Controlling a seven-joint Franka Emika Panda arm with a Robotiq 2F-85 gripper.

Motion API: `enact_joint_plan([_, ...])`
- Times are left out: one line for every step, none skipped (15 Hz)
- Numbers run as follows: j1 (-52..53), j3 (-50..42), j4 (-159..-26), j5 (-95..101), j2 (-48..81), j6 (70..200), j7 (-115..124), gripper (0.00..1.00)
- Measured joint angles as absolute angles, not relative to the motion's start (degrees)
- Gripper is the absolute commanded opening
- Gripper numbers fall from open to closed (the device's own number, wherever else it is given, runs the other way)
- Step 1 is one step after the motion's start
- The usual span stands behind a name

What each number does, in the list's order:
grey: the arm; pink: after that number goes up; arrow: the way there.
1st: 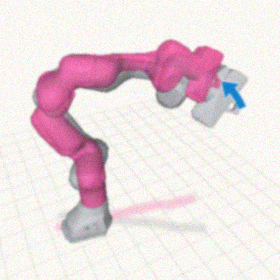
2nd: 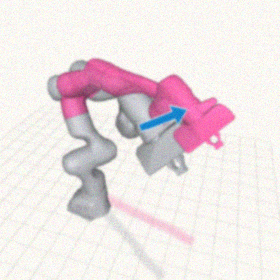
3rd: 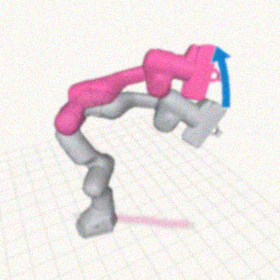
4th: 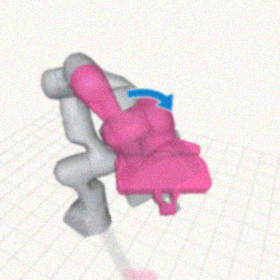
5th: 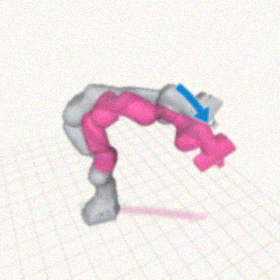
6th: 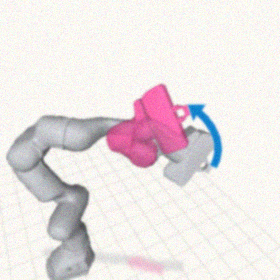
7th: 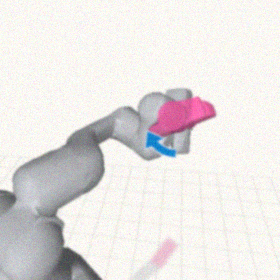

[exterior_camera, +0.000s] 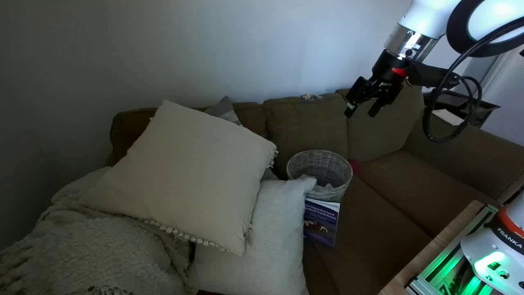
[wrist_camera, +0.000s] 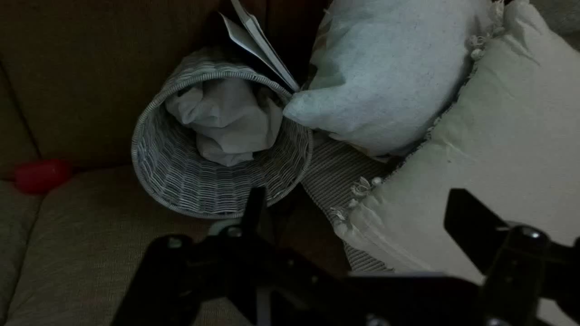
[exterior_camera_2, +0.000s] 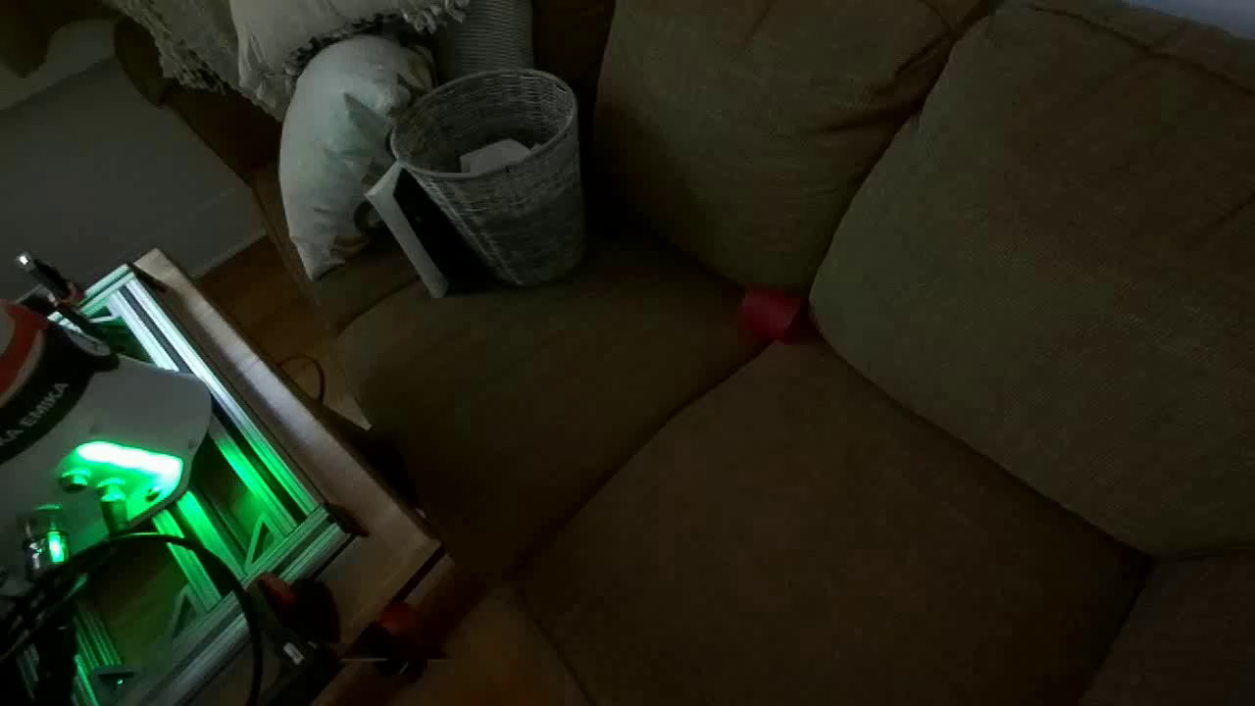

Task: Put the blue book in the basket.

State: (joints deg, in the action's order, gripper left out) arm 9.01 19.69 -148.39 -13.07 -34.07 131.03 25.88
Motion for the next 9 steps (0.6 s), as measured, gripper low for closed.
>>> enact_joint_plan([9.01, 19.69, -148.39, -13.07, -34.07, 131.03, 25.88, 1.00])
enact_joint_plan([9.01, 19.69, -148.39, -13.07, -34.07, 131.03, 25.88, 1.00])
enact_joint_plan([9.01, 19.69, -148.39, -13.07, -34.07, 131.03, 25.88, 1.00])
enact_joint_plan([9.01, 19.69, -148.39, -13.07, -34.07, 131.03, 25.88, 1.00])
enact_joint_plan([9.07, 19.68, -148.39, -12.99, -34.02, 131.03, 25.68, 1.00])
enact_joint_plan([9.09, 19.71, -148.42, -12.38, -33.80, 131.05, 25.40, 1.00])
enact_joint_plan([9.09, 19.73, -148.50, -11.74, -33.30, 131.06, 25.22, 1.00])
enact_joint_plan([9.08, 19.73, -148.60, -11.11, -32.48, 131.06, 24.74, 1.00])
enact_joint_plan([9.02, 19.69, -148.75, -10.37, -31.33, 131.06, 24.25, 1.00])
